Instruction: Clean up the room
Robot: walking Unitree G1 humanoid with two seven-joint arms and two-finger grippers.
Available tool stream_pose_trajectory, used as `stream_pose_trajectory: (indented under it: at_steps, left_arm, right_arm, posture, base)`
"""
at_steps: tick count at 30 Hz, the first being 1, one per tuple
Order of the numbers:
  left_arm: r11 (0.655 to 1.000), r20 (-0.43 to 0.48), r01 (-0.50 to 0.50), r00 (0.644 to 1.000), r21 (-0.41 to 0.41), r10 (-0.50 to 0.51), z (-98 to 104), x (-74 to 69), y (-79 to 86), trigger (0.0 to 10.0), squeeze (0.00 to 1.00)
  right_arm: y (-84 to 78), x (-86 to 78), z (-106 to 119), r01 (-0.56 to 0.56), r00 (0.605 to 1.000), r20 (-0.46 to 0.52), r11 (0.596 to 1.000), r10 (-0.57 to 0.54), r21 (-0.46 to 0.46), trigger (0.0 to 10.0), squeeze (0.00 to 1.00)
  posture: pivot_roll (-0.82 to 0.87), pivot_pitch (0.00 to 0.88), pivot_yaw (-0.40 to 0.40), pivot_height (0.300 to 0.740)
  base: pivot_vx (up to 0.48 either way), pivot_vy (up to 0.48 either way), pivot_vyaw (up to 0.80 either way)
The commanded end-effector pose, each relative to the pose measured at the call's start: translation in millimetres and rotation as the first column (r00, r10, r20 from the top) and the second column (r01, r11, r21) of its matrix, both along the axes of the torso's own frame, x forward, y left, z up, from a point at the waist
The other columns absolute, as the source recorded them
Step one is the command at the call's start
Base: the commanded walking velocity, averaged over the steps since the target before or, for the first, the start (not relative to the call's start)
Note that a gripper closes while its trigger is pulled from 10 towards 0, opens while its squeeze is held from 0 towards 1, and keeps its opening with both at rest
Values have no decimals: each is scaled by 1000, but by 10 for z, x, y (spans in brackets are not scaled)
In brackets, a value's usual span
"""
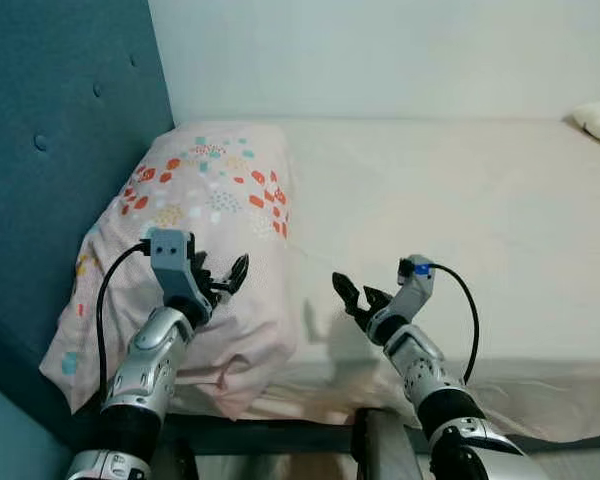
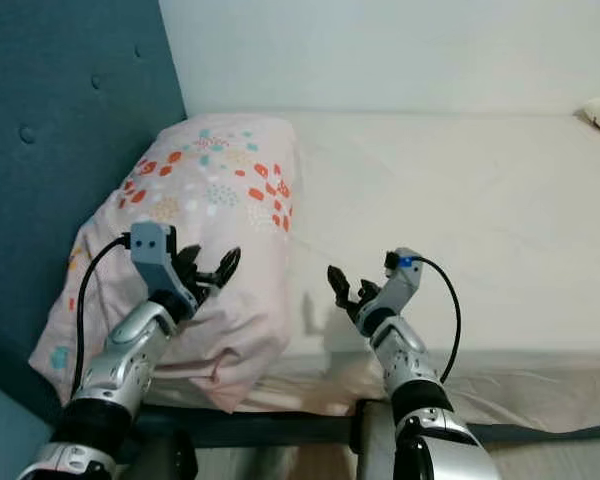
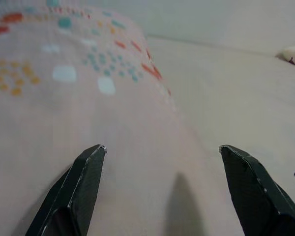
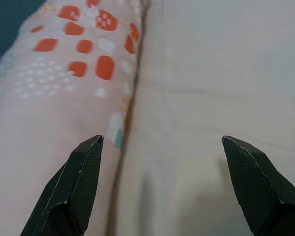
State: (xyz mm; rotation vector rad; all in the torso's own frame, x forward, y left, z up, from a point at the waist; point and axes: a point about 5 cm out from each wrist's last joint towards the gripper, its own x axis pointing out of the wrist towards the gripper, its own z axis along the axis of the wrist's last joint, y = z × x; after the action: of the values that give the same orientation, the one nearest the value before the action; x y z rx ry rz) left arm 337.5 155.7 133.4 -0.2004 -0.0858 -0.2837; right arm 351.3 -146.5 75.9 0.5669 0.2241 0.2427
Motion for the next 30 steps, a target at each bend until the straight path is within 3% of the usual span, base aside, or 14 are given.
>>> stream_pose_trajectory:
  at_steps: [1, 11, 20, 27, 30]
  left_arm:
    - [1000, -18, -8, 1000, 1, 9, -69, -43, 8, 10000, 0]
    - [999, -111, -43, 993, 31, 46, -379, -173, 51, 10000, 0]
    - [993, -214, -69, 973, 93, 87, -662, -279, 206, 10000, 0]
    - [981, -315, -143, 932, 132, 178, -959, -435, 439, 10000, 0]
    - [969, -378, -192, 895, 156, 238, -1135, -549, 559, 10000, 0]
  right_arm:
    - [17, -14, -23, -7, 1000, -1, 1000, 7, -6, 10000, 0]
    - [3, -44, -75, -7, 1000, -19, 1000, 7, -10, 10000, 0]
    - [-21, -121, -221, 0, 997, -82, 1000, -3, -26, 10000, 0]
    - [-112, -385, -591, -7, 974, -228, 994, -18, -111, 10000, 0]
    - [-207, -597, -823, -4, 945, -322, 986, -51, -166, 10000, 0]
  posture:
    - [86, 17, -56, 530]
    - [87, 15, -58, 565]
    - [92, 13, -61, 595]
    - [92, 11, -60, 630]
    - [93, 10, -61, 645]
  base:
    - [0, 0, 0]
    - [0, 0, 0]
    - [0, 0, 0]
    - [0, 0, 0]
    - [0, 0, 0]
